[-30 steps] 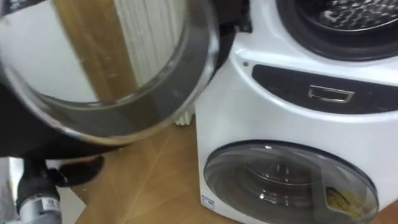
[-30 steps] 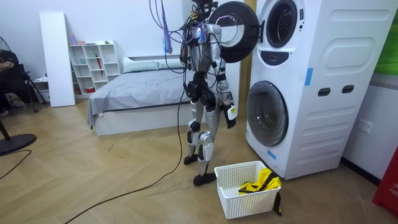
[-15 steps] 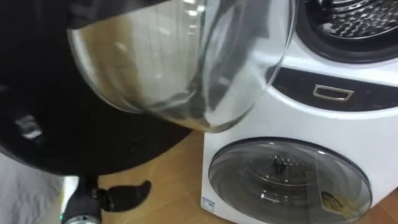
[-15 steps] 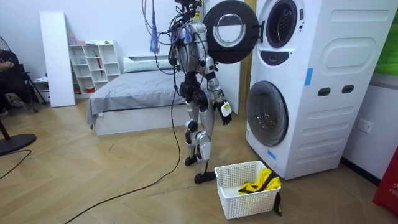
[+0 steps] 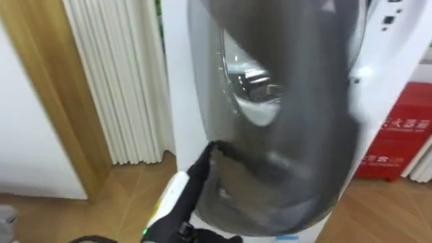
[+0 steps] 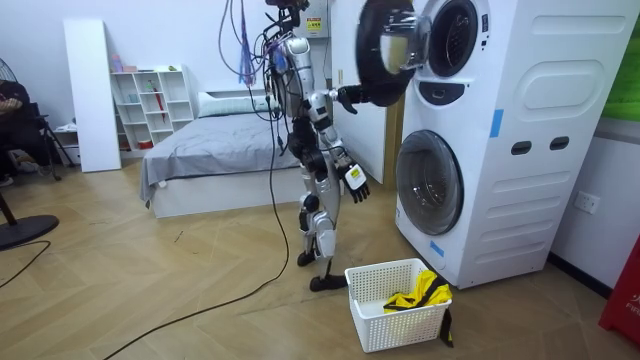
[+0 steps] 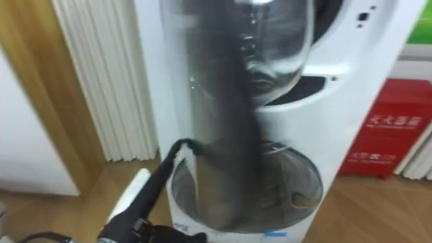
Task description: Pick clothes from washing machine
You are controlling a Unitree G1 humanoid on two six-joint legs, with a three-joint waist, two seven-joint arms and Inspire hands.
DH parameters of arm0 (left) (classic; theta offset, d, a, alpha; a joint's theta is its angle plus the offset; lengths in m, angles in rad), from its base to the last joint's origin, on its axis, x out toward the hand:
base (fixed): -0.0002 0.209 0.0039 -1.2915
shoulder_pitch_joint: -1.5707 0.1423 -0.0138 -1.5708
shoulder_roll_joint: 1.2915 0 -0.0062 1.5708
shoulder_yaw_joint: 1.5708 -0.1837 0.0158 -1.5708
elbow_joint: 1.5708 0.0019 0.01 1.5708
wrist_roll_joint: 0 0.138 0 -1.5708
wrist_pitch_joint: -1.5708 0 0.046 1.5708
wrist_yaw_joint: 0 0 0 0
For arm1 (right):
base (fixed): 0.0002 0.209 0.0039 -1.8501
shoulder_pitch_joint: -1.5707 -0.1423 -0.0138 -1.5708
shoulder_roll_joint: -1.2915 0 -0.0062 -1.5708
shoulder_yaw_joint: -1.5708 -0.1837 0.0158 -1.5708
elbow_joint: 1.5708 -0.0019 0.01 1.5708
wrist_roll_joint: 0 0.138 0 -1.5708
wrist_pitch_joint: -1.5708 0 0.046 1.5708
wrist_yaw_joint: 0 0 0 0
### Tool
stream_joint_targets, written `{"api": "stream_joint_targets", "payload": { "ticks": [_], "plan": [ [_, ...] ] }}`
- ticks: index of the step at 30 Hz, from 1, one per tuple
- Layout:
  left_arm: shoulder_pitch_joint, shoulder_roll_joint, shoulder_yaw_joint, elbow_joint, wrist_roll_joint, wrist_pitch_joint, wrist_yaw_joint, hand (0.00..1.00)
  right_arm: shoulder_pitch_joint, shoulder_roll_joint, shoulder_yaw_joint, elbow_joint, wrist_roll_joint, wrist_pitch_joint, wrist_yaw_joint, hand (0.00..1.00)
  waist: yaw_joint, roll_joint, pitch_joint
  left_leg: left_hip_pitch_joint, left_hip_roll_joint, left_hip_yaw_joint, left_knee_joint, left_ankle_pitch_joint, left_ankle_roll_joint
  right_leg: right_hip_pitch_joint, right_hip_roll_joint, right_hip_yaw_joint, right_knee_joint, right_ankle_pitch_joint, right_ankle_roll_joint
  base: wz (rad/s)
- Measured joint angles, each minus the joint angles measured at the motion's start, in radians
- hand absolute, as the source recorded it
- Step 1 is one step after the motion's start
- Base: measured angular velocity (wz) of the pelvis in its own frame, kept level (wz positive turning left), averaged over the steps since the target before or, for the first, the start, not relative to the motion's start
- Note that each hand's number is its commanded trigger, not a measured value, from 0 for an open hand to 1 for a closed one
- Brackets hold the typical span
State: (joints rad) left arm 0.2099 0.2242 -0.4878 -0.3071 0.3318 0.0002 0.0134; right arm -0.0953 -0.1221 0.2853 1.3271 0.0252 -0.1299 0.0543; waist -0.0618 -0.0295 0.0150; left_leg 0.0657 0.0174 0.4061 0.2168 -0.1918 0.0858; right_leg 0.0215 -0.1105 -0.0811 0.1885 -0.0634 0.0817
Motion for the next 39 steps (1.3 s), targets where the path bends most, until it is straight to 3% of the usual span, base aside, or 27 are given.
{"api": "stream_joint_targets", "payload": {
  "ticks": [3, 17, 20, 26, 29, 32, 34, 36, 37, 39],
  "plan": [
    [-0.025, -0.004, -0.051, 0.038, 0.014, -0.036, -0.034, 0.00, 0.000, 0.002, 0.008, -0.009, 0.000, 0.000, 0.001, 0.00, -0.011, -0.003, -0.0013, 0.014, 0.005, 0.013, 0.004, -0.003, -0.008, 0.004, 0.009, 0.017, 0.000, -0.015, -0.004, -0.21],
    [-0.024, -0.009, -0.066, 0.196, 0.082, -0.047, -0.105, 0.00, 0.010, 0.008, -0.002, -0.051, 0.001, 0.022, 0.011, 0.00, -0.046, -0.011, 0.0016, 0.067, 0.010, -0.031, -0.028, -0.028, -0.039, 0.033, 0.037, 0.026, -0.001, -0.051, -0.020, -0.08],
    [-0.024, -0.010, -0.063, 0.219, 0.115, -0.047, -0.108, 0.00, 0.015, 0.019, -0.004, -0.057, 0.005, 0.022, 0.012, 0.00, -0.046, -0.013, 0.0018, 0.069, 0.013, -0.061, -0.031, -0.032, -0.047, 0.035, 0.046, 0.024, -0.002, -0.055, -0.026, -0.09],
    [-0.015, -0.012, -0.023, 0.454, 0.120, -0.076, -0.079, 0.00, 0.072, 0.018, -0.036, -0.101, 0.015, 0.022, 0.013, 0.00, -0.026, -0.013, 0.0027, 0.098, 0.022, -0.090, -0.053, -0.042, -0.063, 0.050, 0.072, 0.026, -0.003, -0.057, -0.030, -0.16],
    [-0.018, -0.028, 0.060, 0.702, 0.118, -0.093, -0.015, 0.00, 0.098, 0.015, -0.069, -0.107, 0.030, 0.030, 0.011, 0.00, -0.013, -0.008, -0.0001, 0.103, 0.028, -0.110, -0.055, -0.047, -0.070, 0.054, 0.080, 0.004, -0.005, -0.059, -0.034, -0.17],
    [0.002, -0.028, 0.200, 0.918, 0.098, -0.098, 0.046, 0.00, 0.130, 0.015, -0.107, -0.130, 0.062, 0.045, 0.011, 0.00, 0.001, 0.000, -0.0026, 0.112, 0.032, -0.110, -0.069, -0.051, -0.077, 0.051, 0.087, -0.012, -0.005, -0.065, -0.043, -0.10],
    [0.013, -0.029, 0.347, 1.086, 0.073, -0.098, 0.124, 0.00, 0.149, 0.015, -0.145, -0.133, 0.072, 0.059, 0.010, 0.00, 0.024, 0.010, -0.0113, 0.119, 0.036, -0.114, -0.073, -0.053, -0.081, 0.051, 0.093, -0.022, -0.011, -0.064, -0.048, -0.12],
    [0.027, -0.022, 0.423, 1.203, 0.031, -0.099, 0.184, 0.00, 0.156, 0.015, -0.173, -0.127, 0.076, 0.068, 0.012, 0.00, 0.037, 0.017, -0.0158, 0.128, 0.039, -0.122, -0.074, -0.054, -0.082, 0.068, 0.096, -0.030, -0.024, -0.062, -0.051, -0.04],
    [0.036, -0.020, 0.468, 1.284, 0.029, -0.094, 0.214, 0.00, 0.157, 0.015, -0.196, -0.124, 0.080, 0.076, 0.014, 0.00, 0.038, 0.021, -0.0153, 0.136, 0.038, -0.146, -0.078, -0.054, -0.082, 0.079, 0.097, -0.035, -0.026, -0.062, -0.051, 0.08],
    [0.054, -0.023, 0.521, 1.370, 0.032, -0.075, 0.244, 0.00, 0.169, 0.015, -0.224, -0.120, 0.106, 0.085, 0.015, 0.00, 0.041, 0.023, -0.0136, 0.153, 0.037, -0.154, -0.085, -0.055, -0.083, 0.101, 0.097, -0.045, -0.040, -0.062, -0.051, 0.14]
  ]
}}
